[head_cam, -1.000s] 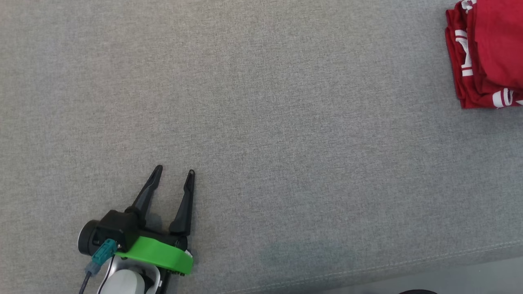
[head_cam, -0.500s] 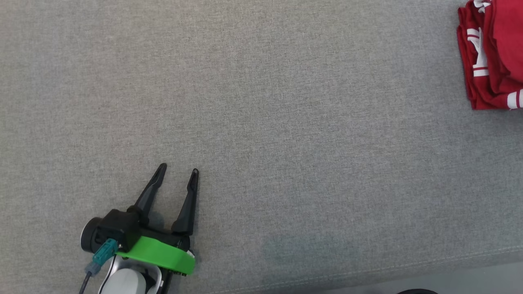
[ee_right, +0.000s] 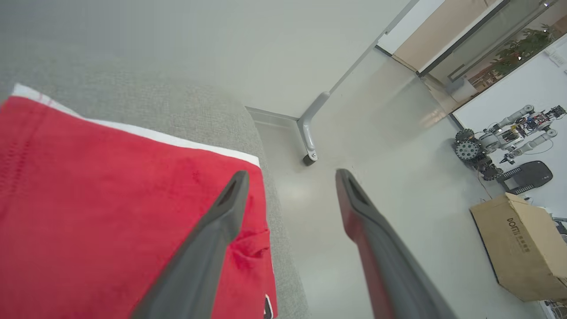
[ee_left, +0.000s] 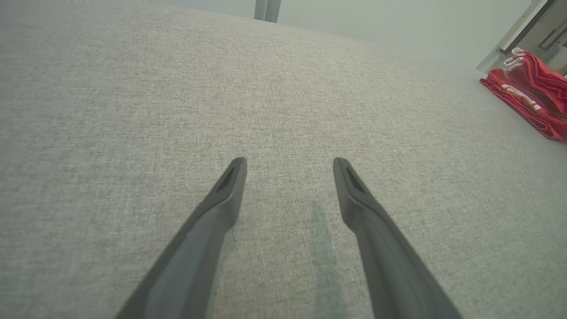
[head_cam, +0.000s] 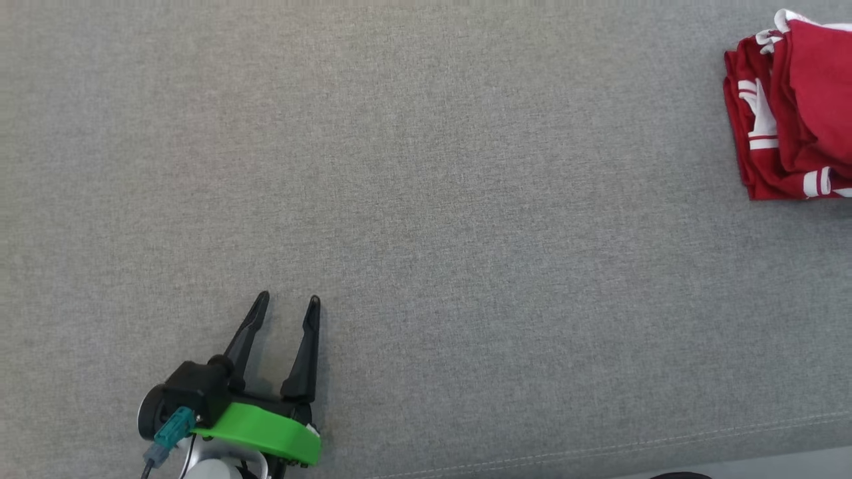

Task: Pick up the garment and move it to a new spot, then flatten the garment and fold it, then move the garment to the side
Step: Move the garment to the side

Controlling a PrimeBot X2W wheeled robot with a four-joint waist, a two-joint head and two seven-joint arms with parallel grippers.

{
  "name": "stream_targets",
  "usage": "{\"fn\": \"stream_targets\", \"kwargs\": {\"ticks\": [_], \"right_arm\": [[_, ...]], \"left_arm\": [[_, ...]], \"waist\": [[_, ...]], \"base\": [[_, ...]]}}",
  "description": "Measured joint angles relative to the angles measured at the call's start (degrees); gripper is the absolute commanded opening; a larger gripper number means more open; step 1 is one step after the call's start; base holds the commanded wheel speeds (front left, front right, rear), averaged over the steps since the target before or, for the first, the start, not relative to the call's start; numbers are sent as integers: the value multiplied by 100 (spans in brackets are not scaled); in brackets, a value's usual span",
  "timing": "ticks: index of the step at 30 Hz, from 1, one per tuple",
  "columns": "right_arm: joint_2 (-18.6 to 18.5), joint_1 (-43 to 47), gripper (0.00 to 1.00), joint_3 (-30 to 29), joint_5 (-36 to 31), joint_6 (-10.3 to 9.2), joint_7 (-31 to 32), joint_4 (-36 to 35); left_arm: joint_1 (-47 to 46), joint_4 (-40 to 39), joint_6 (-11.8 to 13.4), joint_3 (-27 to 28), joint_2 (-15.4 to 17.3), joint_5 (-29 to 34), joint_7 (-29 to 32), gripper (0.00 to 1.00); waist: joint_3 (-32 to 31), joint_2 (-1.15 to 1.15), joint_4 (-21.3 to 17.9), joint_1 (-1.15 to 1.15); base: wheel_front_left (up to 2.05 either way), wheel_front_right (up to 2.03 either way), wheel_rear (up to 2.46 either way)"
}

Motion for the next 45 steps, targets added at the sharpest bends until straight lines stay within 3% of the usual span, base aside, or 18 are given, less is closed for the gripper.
{"fn": "stream_targets", "kwargs": {"ticks": [3,9,16,22,31,45], "right_arm": [[292,27,100,174,191,0,-501,-249],[541,726,100,942,832,0,-1356,-1039],[824,2143,100,1618,1697,0,-1493,-2565],[1260,3537,100,1605,2081,0,-1472,-3277],[1991,4737,100,1171,1744,-1,-1842,-3103],[2692,5384,100,1000,1043,-1,-1874,-3437]], "left_arm": [[161,-12,0,127,-34,-3,0,100],[561,-24,0,453,-133,-2,0,100],[1049,90,49,911,-208,31,0,100],[1168,260,157,1148,-256,101,0,100],[1286,288,155,1284,-294,428,0,100],[1265,240,20,993,-144,354,0,100]], "waist": [[-206,0,1,0],[-720,0,11,0],[-1384,0,53,0],[-1817,0,148,0],[-2164,0,495,0],[-2436,0,591,0]], "base": [[0,0,0],[0,0,0],[0,0,0],[0,0,0],[0,0,0],[0,0,0]]}}
